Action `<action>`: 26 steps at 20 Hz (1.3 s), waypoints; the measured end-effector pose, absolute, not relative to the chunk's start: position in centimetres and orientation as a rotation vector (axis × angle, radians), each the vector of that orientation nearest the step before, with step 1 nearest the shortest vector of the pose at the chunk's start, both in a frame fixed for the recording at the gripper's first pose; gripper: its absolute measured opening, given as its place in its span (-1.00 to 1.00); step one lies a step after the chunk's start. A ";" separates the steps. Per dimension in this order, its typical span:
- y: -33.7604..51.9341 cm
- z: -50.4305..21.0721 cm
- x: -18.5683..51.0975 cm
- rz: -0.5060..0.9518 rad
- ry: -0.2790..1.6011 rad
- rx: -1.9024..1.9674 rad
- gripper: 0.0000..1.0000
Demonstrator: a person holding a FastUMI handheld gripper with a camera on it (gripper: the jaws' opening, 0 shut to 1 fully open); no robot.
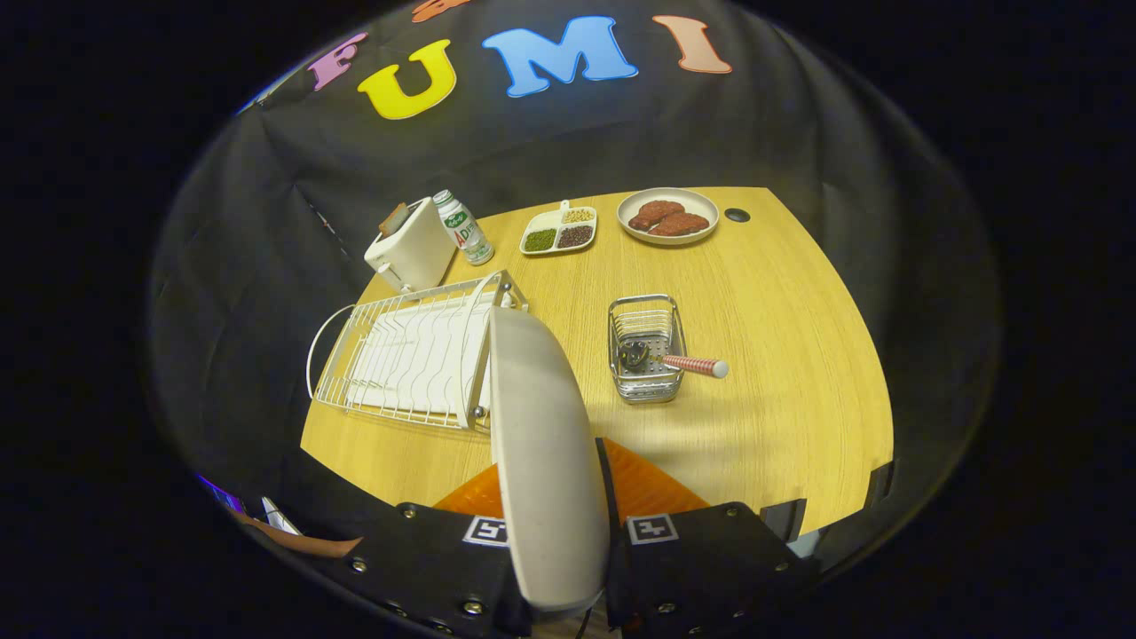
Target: Take the plate from the dish rack, then take the spoon from the basket and place it into the plate.
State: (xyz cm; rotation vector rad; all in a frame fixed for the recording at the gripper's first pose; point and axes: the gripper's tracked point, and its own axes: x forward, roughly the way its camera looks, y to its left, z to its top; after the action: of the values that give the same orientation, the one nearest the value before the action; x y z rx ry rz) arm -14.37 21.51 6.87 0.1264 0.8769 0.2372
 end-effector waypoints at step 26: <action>16.8 -8.0 -12.9 0.218 0.886 0.274 0.31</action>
State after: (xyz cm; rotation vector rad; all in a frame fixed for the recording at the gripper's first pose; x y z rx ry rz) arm -12.89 16.76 -8.05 0.2742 0.8863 0.2185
